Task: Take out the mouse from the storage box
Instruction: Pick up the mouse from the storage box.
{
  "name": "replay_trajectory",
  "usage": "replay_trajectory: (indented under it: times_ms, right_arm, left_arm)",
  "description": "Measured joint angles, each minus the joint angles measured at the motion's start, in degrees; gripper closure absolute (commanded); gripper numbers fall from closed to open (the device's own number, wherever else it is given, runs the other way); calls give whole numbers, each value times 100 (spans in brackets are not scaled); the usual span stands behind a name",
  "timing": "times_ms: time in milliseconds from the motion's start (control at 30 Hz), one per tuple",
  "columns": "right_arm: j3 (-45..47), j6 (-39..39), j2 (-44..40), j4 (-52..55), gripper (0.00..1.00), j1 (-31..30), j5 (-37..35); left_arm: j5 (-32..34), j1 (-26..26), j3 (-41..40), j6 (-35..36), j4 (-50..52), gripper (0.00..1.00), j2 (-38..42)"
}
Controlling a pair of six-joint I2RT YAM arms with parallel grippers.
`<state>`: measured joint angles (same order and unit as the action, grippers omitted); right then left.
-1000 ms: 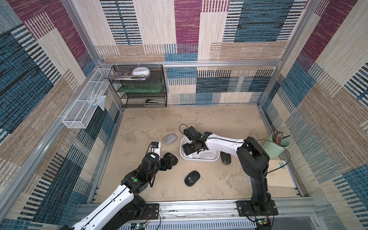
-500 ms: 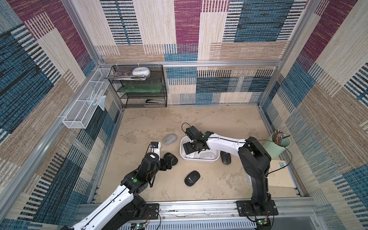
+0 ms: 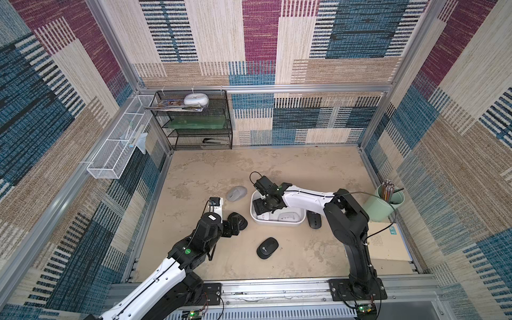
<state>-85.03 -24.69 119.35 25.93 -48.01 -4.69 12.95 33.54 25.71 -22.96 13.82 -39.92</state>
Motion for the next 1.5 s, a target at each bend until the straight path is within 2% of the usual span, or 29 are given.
replay_trajectory:
  times_ms: [133, 233, 300, 367, 467, 600, 767, 900, 1500]
  right_arm:
    - [0, 39, -15, -59, 40, -31, -175]
    - [39, 57, -55, -63, 41, -39, -192]
    - [66, 66, -74, -85, 38, -39, -221]
    - [76, 79, -76, -98, 30, -55, -258]
    - [111, 94, -74, -33, 29, -68, -278]
    - [116, 107, -74, -9, 34, -129, -330]
    - [125, 103, -90, -9, 46, -177, -466]
    - [177, 81, -179, 26, 51, -173, -494]
    - [848, 214, -1808, 249, 53, -175, -638]
  left_arm:
    - [42, 0, 0, 0, 0, 1, -4]
    - [59, 0, -2, 0, -2, 1, -22]
    - [59, 0, -2, 0, -2, 1, -31]
    - [63, 0, -4, 0, -2, 1, -31]
    - [63, 0, -26, 0, 0, 1, -31]
    - [63, 0, -26, 0, -2, 1, -31]
    - [72, 0, -26, 0, -2, 1, -24]
    - [81, 0, -26, 2, 0, 1, -7]
    - [83, 0, -26, 2, 0, 1, 57]
